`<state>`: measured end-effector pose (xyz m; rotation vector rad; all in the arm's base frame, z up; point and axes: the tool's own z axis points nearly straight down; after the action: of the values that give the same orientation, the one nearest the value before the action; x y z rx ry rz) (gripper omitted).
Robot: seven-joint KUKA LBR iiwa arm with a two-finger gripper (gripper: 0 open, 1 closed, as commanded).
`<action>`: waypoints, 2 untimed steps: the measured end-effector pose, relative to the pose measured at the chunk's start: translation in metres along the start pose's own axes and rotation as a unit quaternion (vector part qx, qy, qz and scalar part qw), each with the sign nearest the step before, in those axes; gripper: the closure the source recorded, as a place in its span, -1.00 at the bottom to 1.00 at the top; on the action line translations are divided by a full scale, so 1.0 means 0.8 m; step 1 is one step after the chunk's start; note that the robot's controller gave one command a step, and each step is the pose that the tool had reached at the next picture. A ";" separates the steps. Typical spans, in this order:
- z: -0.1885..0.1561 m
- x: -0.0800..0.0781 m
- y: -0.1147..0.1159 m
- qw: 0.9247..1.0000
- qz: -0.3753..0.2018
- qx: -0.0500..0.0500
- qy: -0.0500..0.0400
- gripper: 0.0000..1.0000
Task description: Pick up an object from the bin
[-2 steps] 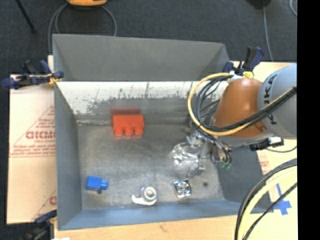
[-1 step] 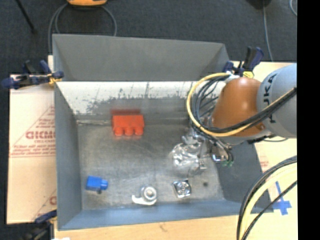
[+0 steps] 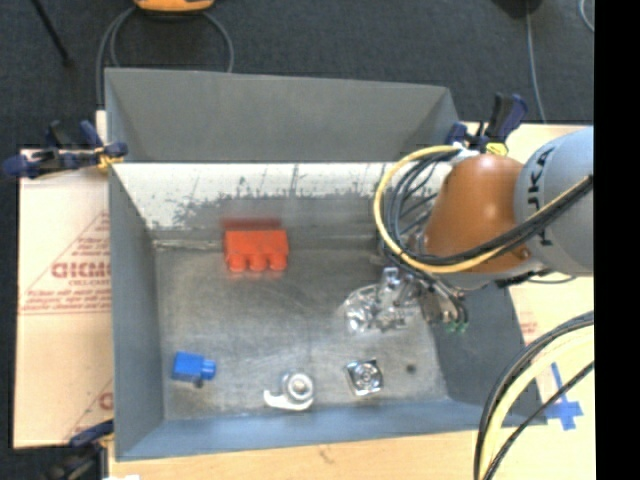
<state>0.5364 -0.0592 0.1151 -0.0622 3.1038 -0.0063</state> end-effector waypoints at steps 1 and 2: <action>0.002 0.006 0.000 1.000 -0.001 -0.001 0.009 -1.00; 0.001 0.003 0.000 1.000 0.007 0.000 0.006 -1.00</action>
Offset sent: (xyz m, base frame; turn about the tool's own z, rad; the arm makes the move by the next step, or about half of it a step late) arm 0.0000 0.0000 0.0000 0.0000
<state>0.5339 -0.0594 0.1140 -0.0391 3.1168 -0.0053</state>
